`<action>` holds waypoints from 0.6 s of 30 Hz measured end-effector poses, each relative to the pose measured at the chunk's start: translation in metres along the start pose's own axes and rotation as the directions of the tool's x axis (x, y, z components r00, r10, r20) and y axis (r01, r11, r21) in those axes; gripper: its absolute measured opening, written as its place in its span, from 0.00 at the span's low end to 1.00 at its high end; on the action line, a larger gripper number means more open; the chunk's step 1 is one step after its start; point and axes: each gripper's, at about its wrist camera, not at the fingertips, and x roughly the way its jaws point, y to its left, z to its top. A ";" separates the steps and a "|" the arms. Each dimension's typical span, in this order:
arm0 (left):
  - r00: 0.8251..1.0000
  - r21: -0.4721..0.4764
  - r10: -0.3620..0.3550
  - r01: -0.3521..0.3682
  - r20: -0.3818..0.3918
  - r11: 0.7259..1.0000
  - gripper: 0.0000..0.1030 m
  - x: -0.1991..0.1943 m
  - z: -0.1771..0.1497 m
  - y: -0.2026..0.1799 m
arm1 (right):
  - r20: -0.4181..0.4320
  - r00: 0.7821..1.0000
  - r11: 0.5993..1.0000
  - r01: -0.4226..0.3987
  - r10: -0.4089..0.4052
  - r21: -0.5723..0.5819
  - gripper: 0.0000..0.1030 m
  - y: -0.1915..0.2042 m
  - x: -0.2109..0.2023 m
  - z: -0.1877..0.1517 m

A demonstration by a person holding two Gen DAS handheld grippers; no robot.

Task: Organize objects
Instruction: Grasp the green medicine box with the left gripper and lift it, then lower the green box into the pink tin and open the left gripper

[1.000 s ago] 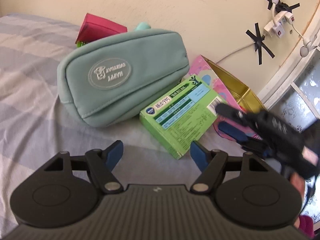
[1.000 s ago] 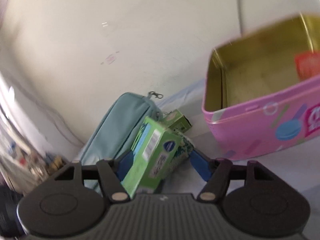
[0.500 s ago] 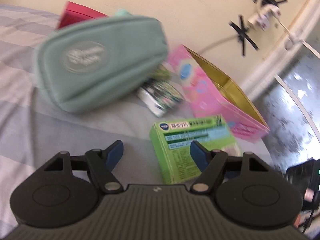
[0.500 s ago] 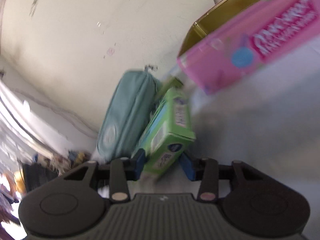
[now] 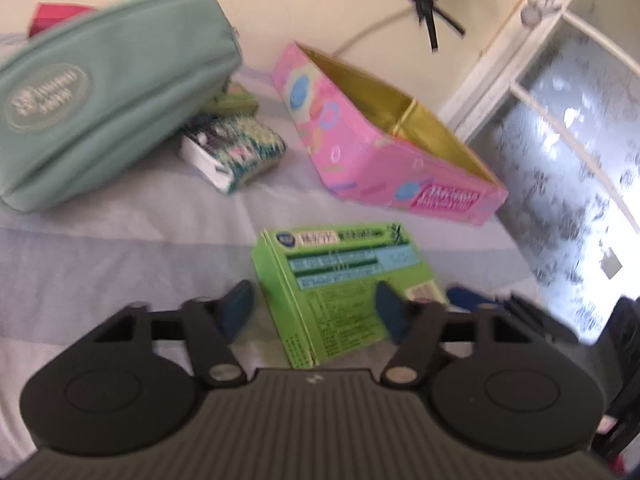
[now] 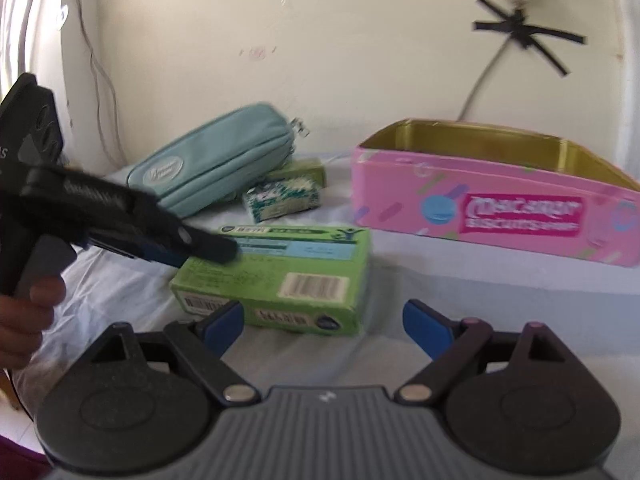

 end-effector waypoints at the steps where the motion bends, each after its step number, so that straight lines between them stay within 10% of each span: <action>1: 1.000 0.021 0.006 -0.006 0.000 1.000 0.58 0.003 0.001 -0.002 | -0.016 1.000 1.000 -0.014 0.014 -0.009 0.79 0.002 0.007 0.003; 5: 0.998 0.053 0.057 -0.059 0.034 0.997 0.56 -0.002 0.006 -0.011 | -0.009 1.000 0.999 -0.022 0.021 -0.038 0.61 0.011 0.014 0.003; 18: 0.978 0.191 -0.036 -0.004 0.203 0.982 0.56 0.037 0.121 -0.090 | 0.281 0.950 0.990 0.121 -0.137 0.074 0.62 -0.057 -0.012 0.072</action>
